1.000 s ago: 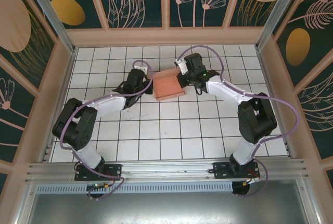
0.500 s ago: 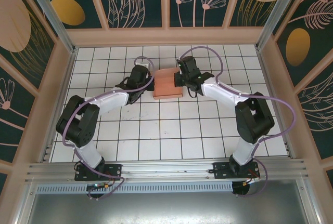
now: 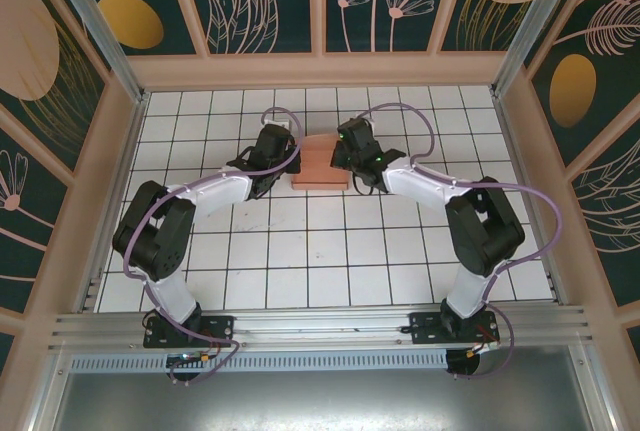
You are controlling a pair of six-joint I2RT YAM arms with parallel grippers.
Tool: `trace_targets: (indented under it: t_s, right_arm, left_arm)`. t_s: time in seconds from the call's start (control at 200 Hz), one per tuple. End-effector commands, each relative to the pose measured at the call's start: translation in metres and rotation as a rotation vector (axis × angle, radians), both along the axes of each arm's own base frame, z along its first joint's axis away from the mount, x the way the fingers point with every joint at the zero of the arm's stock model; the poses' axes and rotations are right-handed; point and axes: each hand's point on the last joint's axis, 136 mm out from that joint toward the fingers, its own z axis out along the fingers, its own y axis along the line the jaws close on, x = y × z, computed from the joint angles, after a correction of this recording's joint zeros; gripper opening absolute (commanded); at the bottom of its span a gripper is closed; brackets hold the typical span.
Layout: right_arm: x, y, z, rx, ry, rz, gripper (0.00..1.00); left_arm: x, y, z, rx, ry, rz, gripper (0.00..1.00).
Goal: Fold the paper box
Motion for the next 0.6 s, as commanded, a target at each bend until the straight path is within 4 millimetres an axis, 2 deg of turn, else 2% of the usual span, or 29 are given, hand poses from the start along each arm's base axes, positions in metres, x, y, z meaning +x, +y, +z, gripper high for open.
trace_targets:
  t_s: [0.0,0.135,0.36,0.505,0.52,0.591]
  right_arm:
    - [-0.005,0.014,0.002,0.042,-0.051,0.004,0.00]
    - [-0.014,0.008,-0.004,-0.018,-0.103,0.023,0.00]
    - [-0.027,0.006,-0.016,0.012,-0.115,0.023,0.00]
    - [-0.034,0.006,-0.021,0.005,-0.147,0.031,0.00]
    - [-0.035,0.006,-0.022,0.002,-0.152,0.036,0.00]
    - [-0.040,0.007,-0.023,-0.020,-0.173,0.041,0.00]
  left_arm:
    - [-0.007,-0.008,-0.011,-0.007,0.040,-0.015,0.03]
    - [-0.011,-0.008,-0.016,-0.034,0.049,-0.011,0.03]
    - [-0.017,-0.006,-0.024,-0.052,0.054,0.002,0.03]
    - [-0.018,-0.004,-0.020,-0.065,0.029,0.008,0.03]
    - [-0.023,-0.001,-0.027,-0.057,0.042,0.009,0.03]
    - [-0.026,0.000,-0.032,-0.056,0.052,0.006,0.03]
